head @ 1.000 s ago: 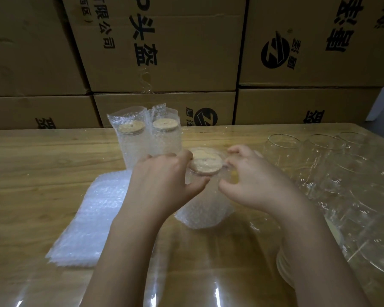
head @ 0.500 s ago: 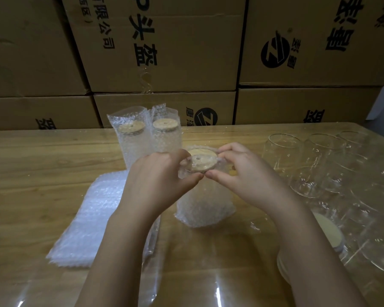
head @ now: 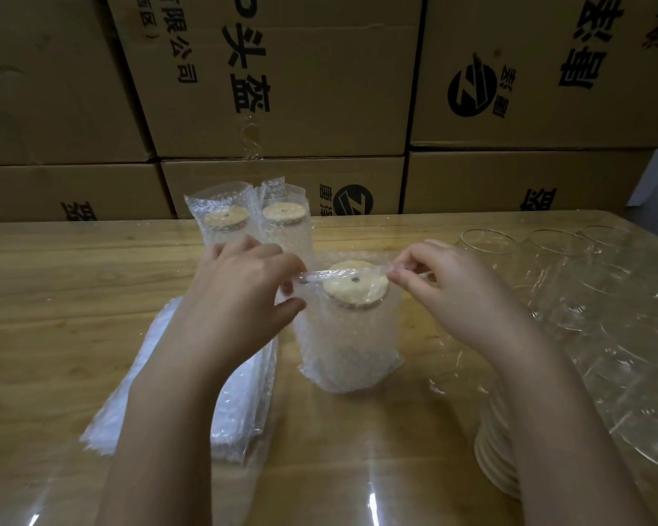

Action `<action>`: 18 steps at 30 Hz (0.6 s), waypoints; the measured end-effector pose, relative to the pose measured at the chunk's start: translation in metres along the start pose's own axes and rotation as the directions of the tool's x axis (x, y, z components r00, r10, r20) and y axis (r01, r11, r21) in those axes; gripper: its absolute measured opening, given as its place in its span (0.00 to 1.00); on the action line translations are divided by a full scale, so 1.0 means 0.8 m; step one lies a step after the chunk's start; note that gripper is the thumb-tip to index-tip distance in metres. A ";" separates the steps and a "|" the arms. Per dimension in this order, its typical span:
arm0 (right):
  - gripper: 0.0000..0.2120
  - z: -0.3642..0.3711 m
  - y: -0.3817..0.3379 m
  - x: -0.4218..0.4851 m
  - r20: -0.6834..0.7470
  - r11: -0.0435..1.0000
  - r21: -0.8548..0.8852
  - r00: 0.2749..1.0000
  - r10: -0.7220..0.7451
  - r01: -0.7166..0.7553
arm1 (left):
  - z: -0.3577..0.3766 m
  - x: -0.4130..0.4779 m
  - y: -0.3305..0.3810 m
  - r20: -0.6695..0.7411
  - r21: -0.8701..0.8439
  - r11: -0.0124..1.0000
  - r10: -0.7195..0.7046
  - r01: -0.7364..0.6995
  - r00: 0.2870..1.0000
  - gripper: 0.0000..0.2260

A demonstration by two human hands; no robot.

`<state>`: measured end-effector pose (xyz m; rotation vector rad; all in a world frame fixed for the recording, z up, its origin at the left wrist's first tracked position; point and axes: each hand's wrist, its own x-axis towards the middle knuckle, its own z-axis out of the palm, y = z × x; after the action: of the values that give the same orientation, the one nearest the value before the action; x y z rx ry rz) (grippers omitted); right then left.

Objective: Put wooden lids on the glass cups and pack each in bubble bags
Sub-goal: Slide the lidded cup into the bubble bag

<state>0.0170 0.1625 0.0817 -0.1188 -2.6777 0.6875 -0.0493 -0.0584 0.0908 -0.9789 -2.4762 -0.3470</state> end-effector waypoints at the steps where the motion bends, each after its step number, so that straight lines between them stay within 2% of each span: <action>1: 0.08 -0.001 0.000 0.000 -0.018 1.000 -0.001 1.000 0.000 0.000 | -0.001 0.001 0.001 -0.031 -0.013 1.000 0.004 -0.005 1.000 0.09; 5: 0.09 -0.003 -0.002 0.000 -0.106 1.000 0.019 0.994 -0.021 0.024 | 0.001 0.002 -0.004 -0.102 -0.042 0.998 -0.052 0.048 0.993 0.07; 7: 0.08 -0.003 -0.003 -0.001 -0.132 0.999 0.021 0.991 -0.034 0.037 | 0.003 0.001 -0.008 -0.084 -0.030 0.994 -0.107 0.105 0.991 0.10; 11: 0.07 -0.005 -0.003 -0.002 -0.159 0.999 0.026 0.987 -0.030 0.034 | 0.012 0.001 -0.013 -0.065 -0.121 0.977 -0.186 0.177 0.980 0.11; 14: 0.07 -0.007 -0.001 -0.003 -0.190 1.000 0.014 0.982 -0.017 0.019 | 0.016 0.004 -0.014 -0.125 -0.279 0.940 -0.241 0.199 0.962 0.09; 18: 0.07 -0.010 0.002 -0.003 -0.208 1.000 0.018 0.978 0.006 -0.002 | 0.016 0.007 -0.011 -0.113 -0.500 0.840 -0.307 0.213 0.945 0.07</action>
<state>0.0222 0.1672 0.0866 -0.1812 -2.4715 0.6606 -0.0634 -0.0563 0.0818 -0.7312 -2.3903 -1.1418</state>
